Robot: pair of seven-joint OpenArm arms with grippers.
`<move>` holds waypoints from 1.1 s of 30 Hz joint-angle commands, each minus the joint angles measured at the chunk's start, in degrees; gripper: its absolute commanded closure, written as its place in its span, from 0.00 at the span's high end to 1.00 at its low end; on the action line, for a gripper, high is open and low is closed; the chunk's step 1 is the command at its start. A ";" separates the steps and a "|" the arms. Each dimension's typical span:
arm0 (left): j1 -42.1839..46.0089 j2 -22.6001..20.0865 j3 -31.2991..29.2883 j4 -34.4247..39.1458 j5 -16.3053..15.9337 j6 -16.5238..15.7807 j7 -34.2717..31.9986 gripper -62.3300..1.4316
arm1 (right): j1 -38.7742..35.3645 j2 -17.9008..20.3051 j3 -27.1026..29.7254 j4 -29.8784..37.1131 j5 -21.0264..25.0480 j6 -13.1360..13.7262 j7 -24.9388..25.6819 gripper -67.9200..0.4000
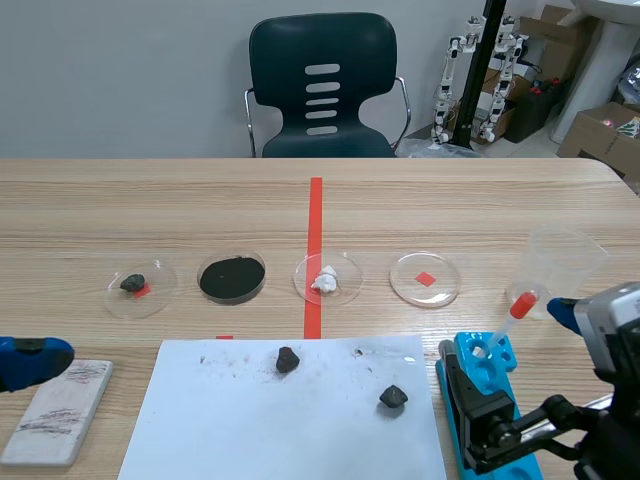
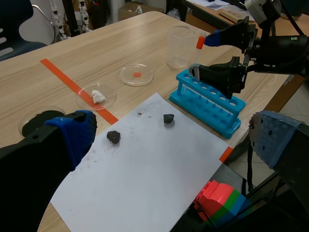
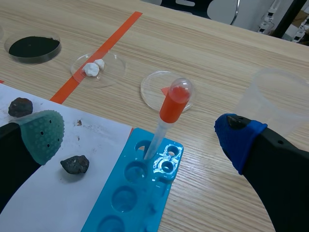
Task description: Pick up the dropper by the top with the right hand
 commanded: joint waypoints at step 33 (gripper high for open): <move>0.31 -0.20 0.11 0.39 -0.35 -0.09 -0.72 1.00 | 2.69 0.31 0.22 0.92 -0.17 -1.75 1.46 0.69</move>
